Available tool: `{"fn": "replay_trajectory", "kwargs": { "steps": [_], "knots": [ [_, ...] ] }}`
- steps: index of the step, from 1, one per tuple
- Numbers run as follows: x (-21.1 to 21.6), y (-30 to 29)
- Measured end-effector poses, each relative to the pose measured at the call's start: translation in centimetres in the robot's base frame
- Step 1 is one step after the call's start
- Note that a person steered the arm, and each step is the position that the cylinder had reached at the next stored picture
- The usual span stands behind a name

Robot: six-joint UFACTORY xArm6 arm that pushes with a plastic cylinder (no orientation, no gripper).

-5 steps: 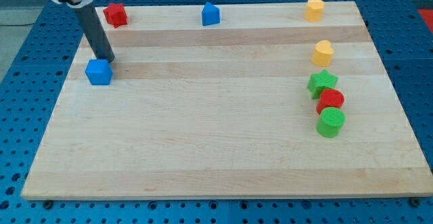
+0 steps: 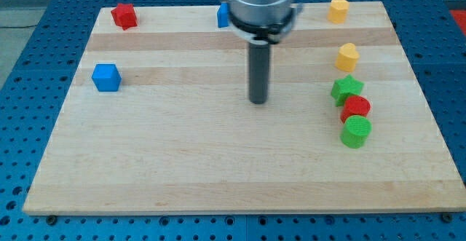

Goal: Move the green star into the yellow heart

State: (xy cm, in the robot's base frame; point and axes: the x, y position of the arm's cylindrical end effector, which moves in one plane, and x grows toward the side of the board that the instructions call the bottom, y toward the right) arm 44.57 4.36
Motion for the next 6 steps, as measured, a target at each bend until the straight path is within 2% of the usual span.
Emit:
{"fn": "replay_trajectory", "kwargs": {
  "steps": [3, 5, 6],
  "knots": [
    [2.6, 11.0],
    [2.0, 11.7],
    [0.4, 13.0]
  ]
}}
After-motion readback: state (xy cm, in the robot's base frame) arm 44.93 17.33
